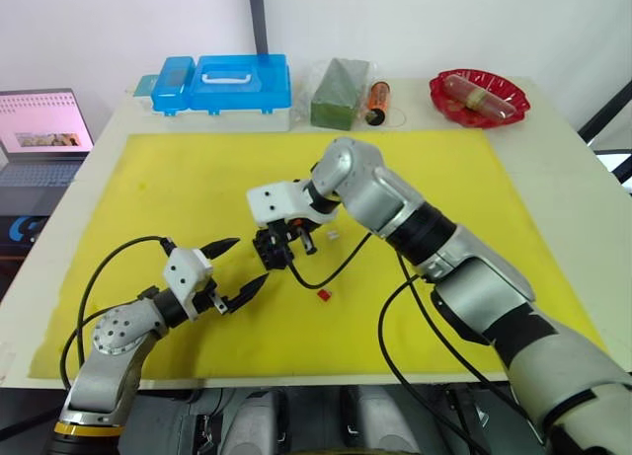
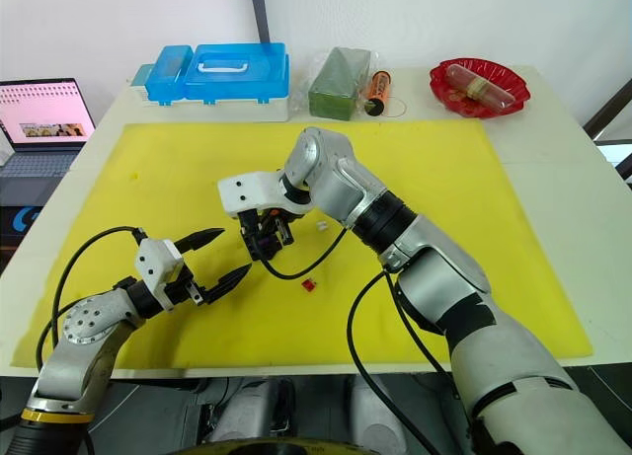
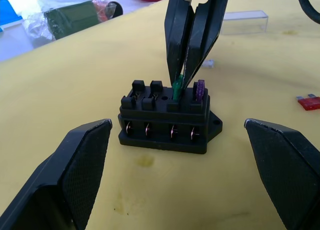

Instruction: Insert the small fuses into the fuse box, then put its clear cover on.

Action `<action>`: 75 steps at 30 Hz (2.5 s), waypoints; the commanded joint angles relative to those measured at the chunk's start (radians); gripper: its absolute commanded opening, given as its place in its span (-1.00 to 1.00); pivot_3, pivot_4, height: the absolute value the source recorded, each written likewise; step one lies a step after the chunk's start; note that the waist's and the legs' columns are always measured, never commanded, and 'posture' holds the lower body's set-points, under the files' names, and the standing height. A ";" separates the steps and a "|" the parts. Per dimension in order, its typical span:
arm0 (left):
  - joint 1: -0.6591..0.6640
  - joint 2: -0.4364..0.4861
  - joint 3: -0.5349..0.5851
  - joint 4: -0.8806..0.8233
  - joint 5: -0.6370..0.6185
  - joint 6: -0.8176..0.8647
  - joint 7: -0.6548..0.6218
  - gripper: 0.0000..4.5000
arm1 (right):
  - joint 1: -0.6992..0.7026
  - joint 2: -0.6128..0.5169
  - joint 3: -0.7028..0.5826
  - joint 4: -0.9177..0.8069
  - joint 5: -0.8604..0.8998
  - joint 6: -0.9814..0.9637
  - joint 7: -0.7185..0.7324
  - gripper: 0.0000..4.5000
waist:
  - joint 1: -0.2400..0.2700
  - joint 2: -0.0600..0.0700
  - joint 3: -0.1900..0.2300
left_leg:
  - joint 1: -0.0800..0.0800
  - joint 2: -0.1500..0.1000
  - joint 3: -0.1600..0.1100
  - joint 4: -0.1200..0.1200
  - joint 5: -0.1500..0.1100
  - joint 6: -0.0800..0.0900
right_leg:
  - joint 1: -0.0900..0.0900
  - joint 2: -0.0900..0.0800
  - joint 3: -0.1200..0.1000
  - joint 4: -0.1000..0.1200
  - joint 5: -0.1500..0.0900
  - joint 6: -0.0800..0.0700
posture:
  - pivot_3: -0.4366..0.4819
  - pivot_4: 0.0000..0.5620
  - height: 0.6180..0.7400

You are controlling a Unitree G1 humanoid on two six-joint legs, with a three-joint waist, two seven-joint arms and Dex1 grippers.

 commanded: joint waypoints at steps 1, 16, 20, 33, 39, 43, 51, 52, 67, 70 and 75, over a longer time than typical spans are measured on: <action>0.002 0.003 0.023 -0.017 0.001 -0.025 0.003 1.00 | -0.009 0.004 0.006 0.006 -0.013 -0.016 -0.002 -0.99 | 0.000 0.000 0.000 | 0.000 0.000 0.000 0.000 0.000 0.000 | 0.000 0.000 0.000 0.000 0.000 0.000 | -0.05 -0.47 1.00; 0.004 0.004 0.017 -0.013 0.005 -0.032 -0.002 1.00 | -0.018 0.004 -0.007 0.023 -0.008 -0.029 0.002 -0.43 | 0.000 0.000 0.000 | 0.000 0.000 0.000 0.000 0.000 0.000 | 0.000 0.000 0.000 0.001 0.000 0.000 | -0.05 -0.47 1.00; 0.004 0.000 0.011 -0.013 0.008 -0.037 -0.003 1.00 | -0.015 -0.001 -0.009 0.011 -0.006 -0.028 0.008 -0.43 | 0.000 0.000 0.000 | 0.000 0.000 0.000 0.000 0.000 0.000 | 0.000 0.000 0.000 0.001 0.000 0.000 | -0.05 -0.47 1.00; -0.006 0.001 0.010 -0.011 0.001 -0.037 -0.016 1.00 | -0.057 -0.009 -0.055 -0.034 0.049 0.014 0.065 -0.43 | 0.000 0.000 0.000 | 0.000 0.000 0.000 0.000 0.000 0.000 | 0.000 0.000 0.000 0.001 0.000 0.000 | -0.05 -0.47 1.00; -0.020 -0.003 0.014 -0.013 -0.004 -0.034 -0.017 1.00 | -0.054 -0.007 -0.069 -0.039 0.066 0.032 0.059 -0.43 | 0.000 0.000 0.000 | 0.000 0.000 0.000 0.000 0.000 0.000 | 0.000 0.000 0.000 0.001 0.000 0.000 | -0.05 -0.47 1.00; -0.023 -0.003 0.016 -0.012 -0.003 -0.036 -0.019 1.00 | -0.044 -0.005 -0.066 -0.033 0.065 0.024 0.050 -0.83 | 0.000 0.000 0.000 | 0.000 0.000 0.000 0.000 0.000 0.000 | 0.000 0.000 0.000 0.001 0.000 0.000 | -0.05 -0.47 1.00; -0.018 -0.004 0.021 -0.018 -0.005 -0.035 -0.018 1.00 | -0.034 0.001 -0.059 -0.006 0.059 0.009 0.028 -0.98 | 0.000 0.000 0.000 | 0.000 0.000 0.000 0.000 0.000 0.000 | -0.001 0.000 0.000 0.001 0.000 0.000 | -0.05 -0.47 1.00; -0.017 -0.004 0.021 -0.019 -0.005 -0.035 -0.018 1.00 | -0.034 0.002 -0.058 -0.004 0.059 0.009 0.026 -0.98 | 0.000 0.000 0.000 | 0.000 0.000 0.000 0.000 0.000 0.000 | -0.001 0.000 0.000 0.001 0.000 0.000 | -0.05 -0.47 1.00; -0.003 -0.003 0.024 -0.029 -0.004 -0.031 -0.012 1.00 | -0.019 0.013 -0.041 0.050 0.044 -0.026 0.009 -0.98 | 0.000 0.000 0.000 | 0.000 0.000 0.000 0.000 0.000 0.000 | -0.001 0.000 0.000 0.001 0.000 0.000 | -0.05 -0.47 1.00; -0.002 -0.002 0.024 -0.031 -0.004 -0.031 -0.011 1.00 | -0.016 0.014 -0.039 0.054 0.041 -0.032 0.007 -0.98 | 0.000 0.000 0.000 | 0.000 0.000 0.000 0.000 0.000 0.000 | -0.001 0.000 0.000 0.001 0.000 0.000 | -0.05 -0.47 1.00; 0.010 0.003 0.027 -0.034 -0.005 -0.038 -0.018 1.00 | 0.003 0.015 -0.023 0.061 0.019 -0.057 -0.011 -0.98 | 0.000 0.000 0.000 | 0.000 0.000 0.000 0.000 0.000 0.000 | -0.001 0.000 0.000 0.001 0.000 0.000 | -0.05 -0.47 1.00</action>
